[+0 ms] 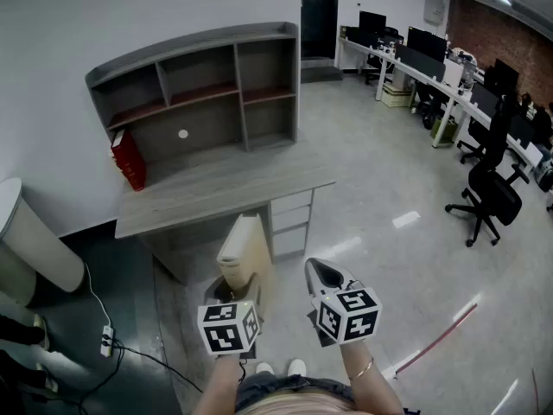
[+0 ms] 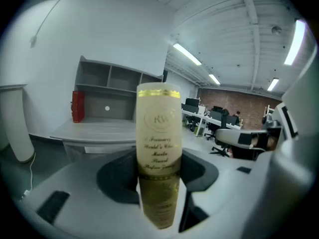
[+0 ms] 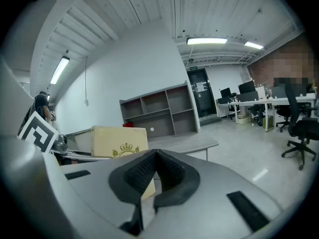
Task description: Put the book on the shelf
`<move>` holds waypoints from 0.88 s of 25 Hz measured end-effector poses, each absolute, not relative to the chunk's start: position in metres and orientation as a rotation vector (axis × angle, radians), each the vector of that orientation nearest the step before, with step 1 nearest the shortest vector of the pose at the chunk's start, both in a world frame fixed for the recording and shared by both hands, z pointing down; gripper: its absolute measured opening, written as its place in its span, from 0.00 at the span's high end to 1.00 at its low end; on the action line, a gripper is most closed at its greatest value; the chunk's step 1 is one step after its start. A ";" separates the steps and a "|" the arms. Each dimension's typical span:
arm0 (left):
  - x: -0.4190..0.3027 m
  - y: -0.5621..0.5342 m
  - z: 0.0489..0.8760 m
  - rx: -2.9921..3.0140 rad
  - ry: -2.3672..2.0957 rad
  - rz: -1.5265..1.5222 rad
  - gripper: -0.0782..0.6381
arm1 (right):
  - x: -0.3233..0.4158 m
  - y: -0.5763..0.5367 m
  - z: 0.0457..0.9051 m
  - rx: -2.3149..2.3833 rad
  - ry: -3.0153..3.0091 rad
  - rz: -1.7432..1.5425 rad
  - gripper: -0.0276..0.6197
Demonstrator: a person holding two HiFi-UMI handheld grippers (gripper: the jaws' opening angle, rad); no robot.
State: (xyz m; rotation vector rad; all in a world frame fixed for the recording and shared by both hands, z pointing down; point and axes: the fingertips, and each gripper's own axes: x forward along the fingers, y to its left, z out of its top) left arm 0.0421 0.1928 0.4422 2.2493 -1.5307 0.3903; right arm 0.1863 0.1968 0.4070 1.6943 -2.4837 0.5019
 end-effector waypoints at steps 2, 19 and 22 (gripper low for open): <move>0.041 0.191 0.442 2.249 -1.530 0.391 0.59 | 0.186 0.195 0.407 1.694 -2.486 0.504 0.95; 0.020 0.181 0.442 2.191 -1.573 0.357 0.59 | 0.170 0.172 0.417 1.564 -2.554 0.505 0.95; 0.018 0.180 0.438 2.179 -1.587 0.340 0.59 | 0.165 0.166 0.417 1.526 -2.580 0.510 0.94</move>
